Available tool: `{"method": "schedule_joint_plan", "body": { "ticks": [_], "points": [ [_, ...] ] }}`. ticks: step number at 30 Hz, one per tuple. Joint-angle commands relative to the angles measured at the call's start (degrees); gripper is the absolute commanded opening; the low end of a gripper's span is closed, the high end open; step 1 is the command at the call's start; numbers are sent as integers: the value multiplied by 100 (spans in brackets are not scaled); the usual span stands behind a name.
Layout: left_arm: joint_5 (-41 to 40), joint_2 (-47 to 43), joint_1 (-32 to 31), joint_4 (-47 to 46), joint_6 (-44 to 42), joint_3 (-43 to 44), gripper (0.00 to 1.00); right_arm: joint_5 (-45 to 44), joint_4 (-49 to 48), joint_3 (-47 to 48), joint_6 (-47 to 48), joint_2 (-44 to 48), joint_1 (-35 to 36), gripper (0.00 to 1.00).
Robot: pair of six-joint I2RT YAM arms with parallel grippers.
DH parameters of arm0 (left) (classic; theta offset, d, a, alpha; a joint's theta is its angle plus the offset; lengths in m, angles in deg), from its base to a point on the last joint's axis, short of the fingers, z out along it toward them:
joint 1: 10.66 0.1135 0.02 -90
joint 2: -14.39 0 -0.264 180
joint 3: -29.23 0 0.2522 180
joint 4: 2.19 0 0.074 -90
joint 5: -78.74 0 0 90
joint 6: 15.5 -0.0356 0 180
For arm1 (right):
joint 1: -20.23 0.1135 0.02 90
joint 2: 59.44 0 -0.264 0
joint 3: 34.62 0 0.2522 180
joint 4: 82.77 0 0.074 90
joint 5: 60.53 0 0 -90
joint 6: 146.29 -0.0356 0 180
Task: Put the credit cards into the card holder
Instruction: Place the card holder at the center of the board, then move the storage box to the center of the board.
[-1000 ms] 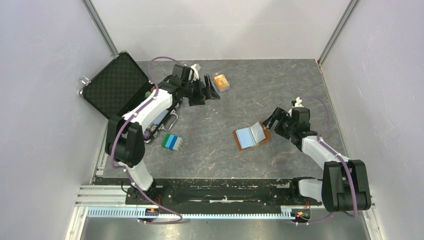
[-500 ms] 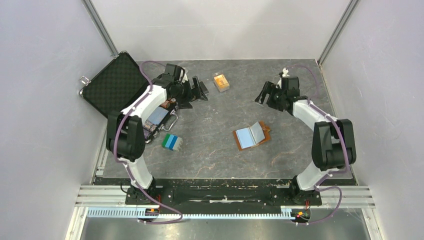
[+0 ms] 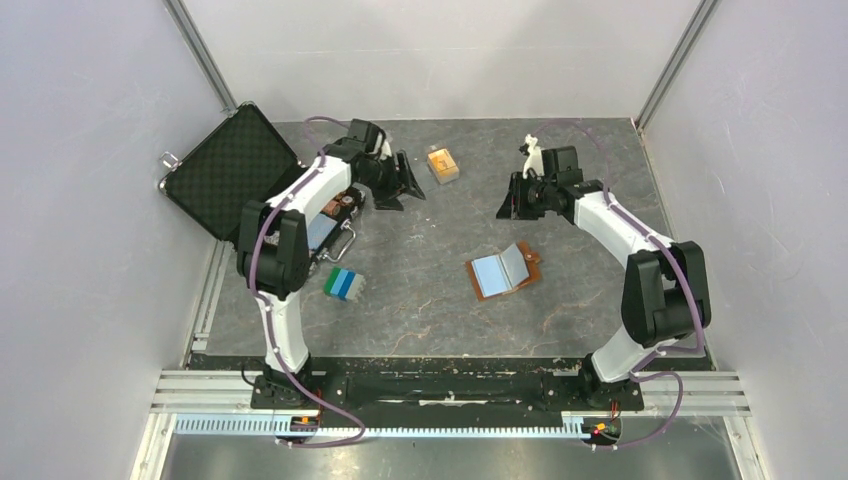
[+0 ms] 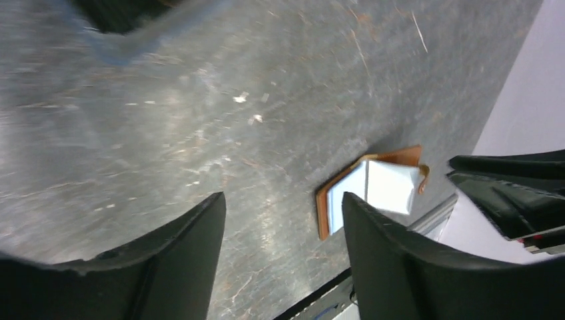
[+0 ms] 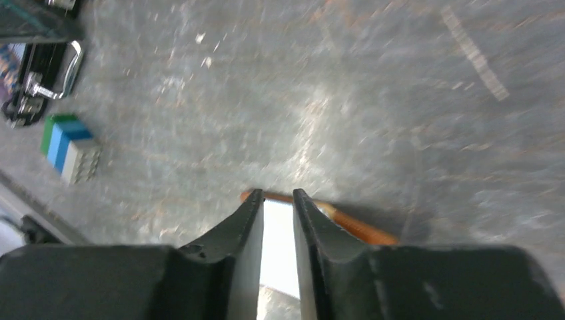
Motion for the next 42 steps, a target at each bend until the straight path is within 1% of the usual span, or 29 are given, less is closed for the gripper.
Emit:
{"method": "schedule_joint_plan", "body": {
  "ticks": [1,3,6,7,10,12,14,15,18,21,24,28,31,35,37,39,42],
  "points": [
    [695,178,-652,-138,69,248,64,624,380,-576,340,318,113,18],
    [830,275,-1007,-236,105,280,55,579,391,-830,357,381,126,9],
    [1053,470,-1490,-359,174,356,38,219,622,-944,518,409,122,4],
    [1115,543,-1619,-376,193,379,31,99,679,-960,579,412,128,2],
    [1215,764,-1983,-382,172,457,16,-173,757,-1043,737,376,126,0],
    [1246,910,-2171,-357,130,449,9,-291,751,-1121,796,319,128,0],
    [1250,1121,-2328,-266,29,472,4,-442,709,-1235,858,250,118,0],
    [1237,1241,-2400,-197,-29,496,2,-552,680,-1292,897,213,127,0],
    [1047,1655,-2574,223,-358,704,2,-1055,682,-1488,982,72,124,0],
    [640,1974,-2631,715,-687,860,2,-1405,754,-1757,1049,-143,123,0],
    [-21,1984,-2623,993,-926,810,2,-1494,937,-2006,1007,-242,121,0],
    [-721,2005,-2614,1216,-1078,880,2,-1458,1139,-2296,914,-33,124,0],
    [-1139,2142,-2603,1391,-1170,1130,2,-1374,1347,-2423,908,184,122,0],
    [-1502,2415,-2588,1627,-1290,1591,2,-878,1462,-2577,817,439,128,0],
    [-1384,2486,-2587,1698,-1364,1767,2,-698,1391,-2624,758,529,121,0],
    [-1154,2483,-2601,1683,-1386,1777,2,-866,1322,-2587,772,502,119,0],
    [-1048,2367,-2662,1647,-1381,1518,2,-1043,1297,-2364,898,227,119,0]
  ]
}}
